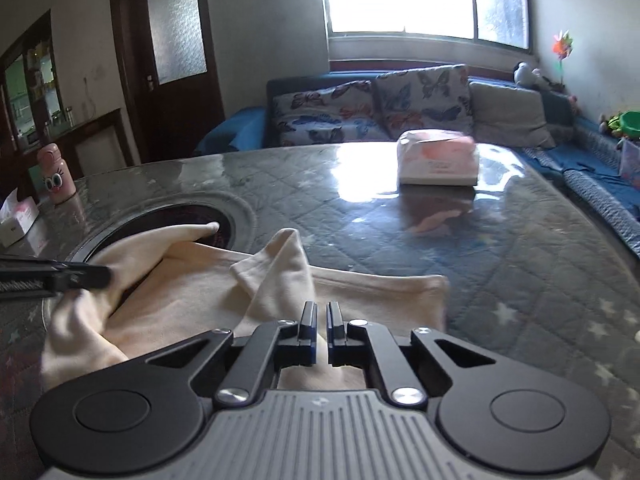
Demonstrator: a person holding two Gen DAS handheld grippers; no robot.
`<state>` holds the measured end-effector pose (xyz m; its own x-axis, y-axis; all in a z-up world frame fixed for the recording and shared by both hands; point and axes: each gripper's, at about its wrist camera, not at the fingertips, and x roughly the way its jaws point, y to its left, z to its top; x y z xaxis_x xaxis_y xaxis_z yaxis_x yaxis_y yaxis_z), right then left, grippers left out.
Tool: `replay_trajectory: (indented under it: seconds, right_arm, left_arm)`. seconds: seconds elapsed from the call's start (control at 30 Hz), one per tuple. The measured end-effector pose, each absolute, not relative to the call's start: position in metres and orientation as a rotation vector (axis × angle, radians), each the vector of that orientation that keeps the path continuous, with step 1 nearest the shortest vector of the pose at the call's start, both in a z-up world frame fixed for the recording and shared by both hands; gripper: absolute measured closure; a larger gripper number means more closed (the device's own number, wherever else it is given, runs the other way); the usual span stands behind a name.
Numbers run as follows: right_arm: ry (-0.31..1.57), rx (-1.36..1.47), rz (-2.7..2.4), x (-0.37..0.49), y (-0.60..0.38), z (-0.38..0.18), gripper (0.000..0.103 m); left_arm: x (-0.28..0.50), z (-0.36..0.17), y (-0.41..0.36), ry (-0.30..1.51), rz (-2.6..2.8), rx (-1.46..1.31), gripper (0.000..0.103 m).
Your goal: Fold clothes
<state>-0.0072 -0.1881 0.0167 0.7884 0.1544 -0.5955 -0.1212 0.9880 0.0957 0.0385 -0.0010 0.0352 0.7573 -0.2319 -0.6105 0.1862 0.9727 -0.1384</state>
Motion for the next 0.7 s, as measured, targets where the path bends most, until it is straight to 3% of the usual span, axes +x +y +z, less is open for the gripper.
replay_trajectory:
  seconds: [0.13, 0.27, 0.43, 0.57, 0.7]
  right_arm:
    - [0.660, 0.060, 0.156, -0.012, -0.192, 0.014, 0.094]
    - [0.678, 0.046, 0.164, -0.004, -0.186, 0.007, 0.068]
    - [0.709, 0.055, 0.191, 0.014, -0.178, -0.006, 0.060]
    - [0.731, 0.039, 0.185, 0.023, -0.170, -0.017, 0.059]
    - [0.724, 0.028, 0.205, 0.016, -0.165, -0.014, 0.087]
  left_arm:
    - [0.019, 0.042, 0.017, 0.655, -0.200, -0.100, 0.095]
    - [-0.004, 0.044, 0.037, 0.655, -0.159, -0.113, 0.096]
    - [-0.030, 0.035, 0.061, 0.695, -0.097, -0.102, 0.098]
    - [-0.039, 0.027, 0.074, 0.735, -0.064, -0.107, 0.098]
    - [-0.044, 0.022, 0.080, 0.759, -0.046, -0.109, 0.094]
